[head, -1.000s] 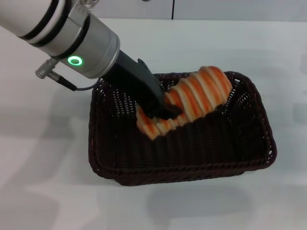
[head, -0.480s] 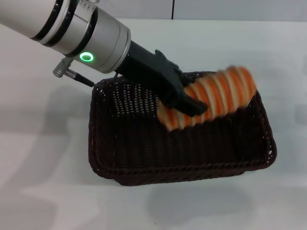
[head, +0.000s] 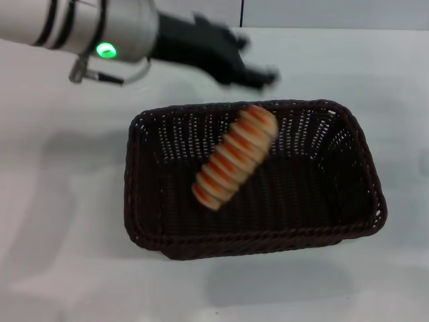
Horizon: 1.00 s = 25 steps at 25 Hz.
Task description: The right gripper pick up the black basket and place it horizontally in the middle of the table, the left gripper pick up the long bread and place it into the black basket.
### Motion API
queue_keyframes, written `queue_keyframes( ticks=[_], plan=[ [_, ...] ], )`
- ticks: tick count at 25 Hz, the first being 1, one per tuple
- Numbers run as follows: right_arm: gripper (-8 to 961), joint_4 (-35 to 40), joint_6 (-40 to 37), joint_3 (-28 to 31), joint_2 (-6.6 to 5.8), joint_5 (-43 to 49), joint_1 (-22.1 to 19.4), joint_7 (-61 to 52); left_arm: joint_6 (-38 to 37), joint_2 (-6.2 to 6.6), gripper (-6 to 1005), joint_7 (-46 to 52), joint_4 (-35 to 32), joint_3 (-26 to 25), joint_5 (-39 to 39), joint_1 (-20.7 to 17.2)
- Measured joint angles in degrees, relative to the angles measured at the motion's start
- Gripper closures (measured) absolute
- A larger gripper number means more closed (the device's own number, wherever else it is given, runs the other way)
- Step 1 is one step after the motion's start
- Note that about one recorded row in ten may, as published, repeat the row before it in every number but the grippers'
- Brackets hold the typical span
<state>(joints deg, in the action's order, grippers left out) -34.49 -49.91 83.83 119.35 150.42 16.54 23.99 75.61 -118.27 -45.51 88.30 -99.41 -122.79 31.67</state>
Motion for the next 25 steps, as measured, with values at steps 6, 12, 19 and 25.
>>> queue_keyframes(
  ticks=[6,12,19,25],
  plan=[
    [570,0.3,0.0,0.0,0.0,0.0,0.0,0.0,-32.9,-0.11,217,-8.9,-7.4,0.2,9.2,-8.0],
    [570,0.4,0.4,0.0,-0.09,0.0,0.3,0.0,-62.1,-0.15,222,-14.3,-18.1,4.0,16.9,-10.3],
    [570,0.8,0.7,0.0,-0.23,0.3,1.0,0.0,-100.3,0.14,229,-11.0,-30.4,18.1,11.1,-9.8],
    [570,0.8,0.6,1.2,-0.17,0.1,1.0,-0.2,-118.4,0.32,229,18.0,-44.1,22.3,-8.2,-9.5]
  ],
)
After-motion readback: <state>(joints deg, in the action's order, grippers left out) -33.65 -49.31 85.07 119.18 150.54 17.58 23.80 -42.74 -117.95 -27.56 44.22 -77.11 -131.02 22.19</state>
